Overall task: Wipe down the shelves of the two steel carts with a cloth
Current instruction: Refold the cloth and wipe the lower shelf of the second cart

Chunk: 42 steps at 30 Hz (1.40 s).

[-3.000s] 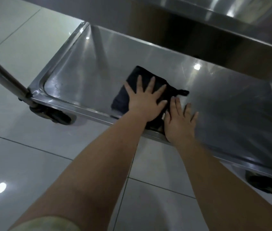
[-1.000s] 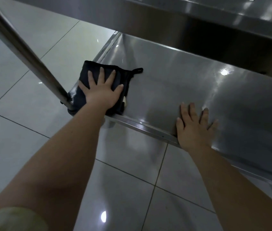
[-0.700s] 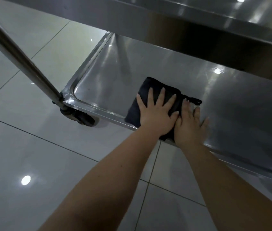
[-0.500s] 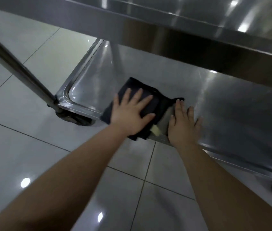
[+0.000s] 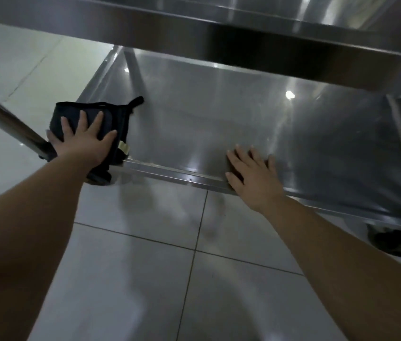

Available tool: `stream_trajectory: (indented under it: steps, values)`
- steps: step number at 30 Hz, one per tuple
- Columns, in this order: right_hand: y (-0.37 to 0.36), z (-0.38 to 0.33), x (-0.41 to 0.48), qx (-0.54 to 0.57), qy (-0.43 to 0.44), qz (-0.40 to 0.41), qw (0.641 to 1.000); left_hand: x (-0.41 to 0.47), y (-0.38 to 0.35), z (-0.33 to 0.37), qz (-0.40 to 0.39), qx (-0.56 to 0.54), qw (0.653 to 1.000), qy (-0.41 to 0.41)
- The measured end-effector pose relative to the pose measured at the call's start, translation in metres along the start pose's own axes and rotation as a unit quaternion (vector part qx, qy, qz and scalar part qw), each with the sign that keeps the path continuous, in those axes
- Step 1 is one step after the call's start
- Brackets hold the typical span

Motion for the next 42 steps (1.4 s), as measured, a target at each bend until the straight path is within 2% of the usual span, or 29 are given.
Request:
stream_trajectory:
  steps: [2,6,9,12,15,18,21,23,25,27,31,34,36,39,42]
  values:
    - [-0.004,0.028,-0.025,-0.049,-0.015,0.01,0.999,0.001,-0.003,0.007,-0.017,0.001,1.0,-0.003]
    - [-0.004,0.08,-0.037,-0.079,-0.139,0.018,0.987,-0.006,-0.004,0.054,-0.013,-0.014,0.999,-0.045]
    - [-0.008,0.081,-0.034,-0.082,-0.169,0.022,0.982,-0.017,-0.006,0.135,0.003,0.001,0.993,-0.118]
    - [-0.006,0.088,-0.034,-0.001,-0.204,0.021,0.979,-0.037,-0.01,0.239,0.013,0.007,0.977,-0.214]
    - [0.0,0.096,-0.035,0.111,-0.202,0.019,0.973,-0.074,-0.017,0.338,0.013,0.025,0.953,-0.302]
    - [0.003,0.094,-0.038,0.131,-0.164,0.017,0.977,-0.119,-0.03,0.4,0.026,0.069,0.917,-0.391]
    - [0.003,0.093,-0.041,0.146,-0.143,0.019,0.979,-0.127,-0.033,0.406,0.022,0.072,0.9,-0.43]
    - [0.006,0.095,-0.041,0.198,-0.139,0.024,0.97,-0.127,-0.03,0.392,0.014,0.058,0.885,-0.461]
    - [0.013,0.1,-0.04,0.3,-0.146,0.049,0.942,-0.125,-0.026,0.366,0.006,0.033,0.874,-0.485]
    - [0.019,0.11,-0.041,0.428,-0.171,0.077,0.884,-0.111,-0.02,0.326,0.009,0.011,0.888,-0.46]
    - [0.021,0.118,-0.048,0.557,-0.202,0.098,0.8,-0.069,-0.012,0.245,-0.004,-0.001,0.963,-0.269]
    - [0.023,0.123,-0.049,0.612,-0.232,0.101,0.749,-0.079,-0.019,0.25,-0.019,0.006,0.983,-0.184]
    - [0.021,0.128,-0.048,0.631,-0.24,0.09,0.732,-0.103,-0.025,0.281,-0.018,-0.004,0.979,-0.202]
    - [0.019,0.132,-0.048,0.652,-0.238,0.082,0.715,-0.151,-0.034,0.341,-0.01,0.014,0.949,-0.315]
    - [0.016,0.137,-0.05,0.718,-0.257,0.057,0.644,-0.202,-0.043,0.391,-0.016,0.05,0.898,-0.438]
Point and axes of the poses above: each hand's wrist, its own x-axis towards the middle knuckle, its own y-axis out of the back of the hand, z = x × y, the point moved 7 cm from there along x, towards the middle knuckle, and after that the axes turned 7 degrees about -y, right-handed, at the moved point
